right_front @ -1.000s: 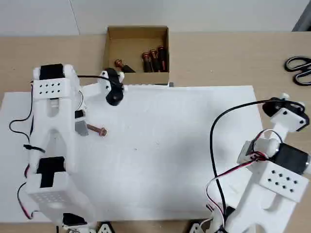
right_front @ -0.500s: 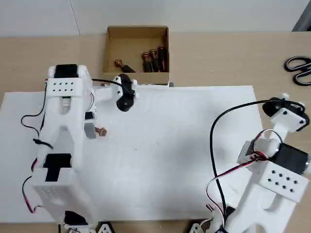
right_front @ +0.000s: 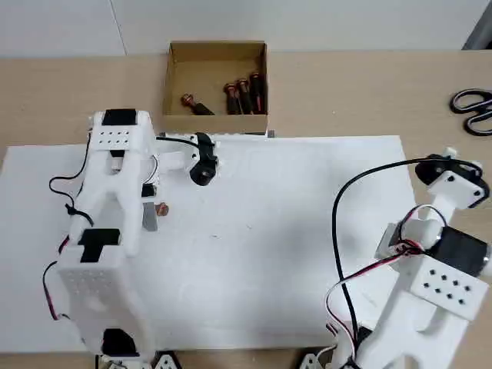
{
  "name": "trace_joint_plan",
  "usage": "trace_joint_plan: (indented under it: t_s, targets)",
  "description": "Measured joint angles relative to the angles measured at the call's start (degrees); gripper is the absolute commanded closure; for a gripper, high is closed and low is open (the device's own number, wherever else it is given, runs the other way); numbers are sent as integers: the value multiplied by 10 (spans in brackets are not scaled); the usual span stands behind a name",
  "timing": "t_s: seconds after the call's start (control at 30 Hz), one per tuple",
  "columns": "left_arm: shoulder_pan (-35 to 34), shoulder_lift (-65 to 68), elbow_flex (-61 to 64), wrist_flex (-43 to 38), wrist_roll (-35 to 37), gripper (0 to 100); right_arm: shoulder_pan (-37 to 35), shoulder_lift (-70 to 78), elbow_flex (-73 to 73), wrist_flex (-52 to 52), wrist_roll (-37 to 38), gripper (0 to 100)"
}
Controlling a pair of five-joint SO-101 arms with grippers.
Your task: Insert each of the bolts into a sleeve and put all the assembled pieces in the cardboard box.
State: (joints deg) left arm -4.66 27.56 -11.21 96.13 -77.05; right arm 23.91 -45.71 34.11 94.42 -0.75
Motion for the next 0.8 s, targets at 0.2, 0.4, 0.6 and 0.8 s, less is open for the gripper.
trace_joint_plan:
  t_s: [0.2,0.4,0.6,0.8]
  targets:
    - [0,20,0,-33,0,889,0,0,0,0,0,995]
    - [2,30,0,-36,0,941,0,0,0,0,0,995]
    - [2,30,0,-36,0,943,0,0,0,0,0,995]
    - [2,30,0,-29,0,994,0,0,0,0,0,995]
